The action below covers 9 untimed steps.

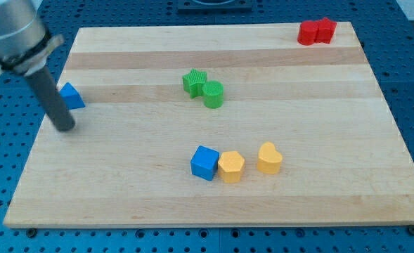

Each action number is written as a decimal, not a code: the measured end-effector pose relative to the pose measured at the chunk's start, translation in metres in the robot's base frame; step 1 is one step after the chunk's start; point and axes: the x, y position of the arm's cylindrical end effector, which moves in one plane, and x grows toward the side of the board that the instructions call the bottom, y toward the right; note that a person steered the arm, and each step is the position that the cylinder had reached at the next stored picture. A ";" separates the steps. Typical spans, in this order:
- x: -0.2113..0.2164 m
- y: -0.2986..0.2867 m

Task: Drag the blue cube towards the right side of the blue triangle

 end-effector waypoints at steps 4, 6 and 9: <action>0.106 0.250; 0.074 0.250; -0.012 0.195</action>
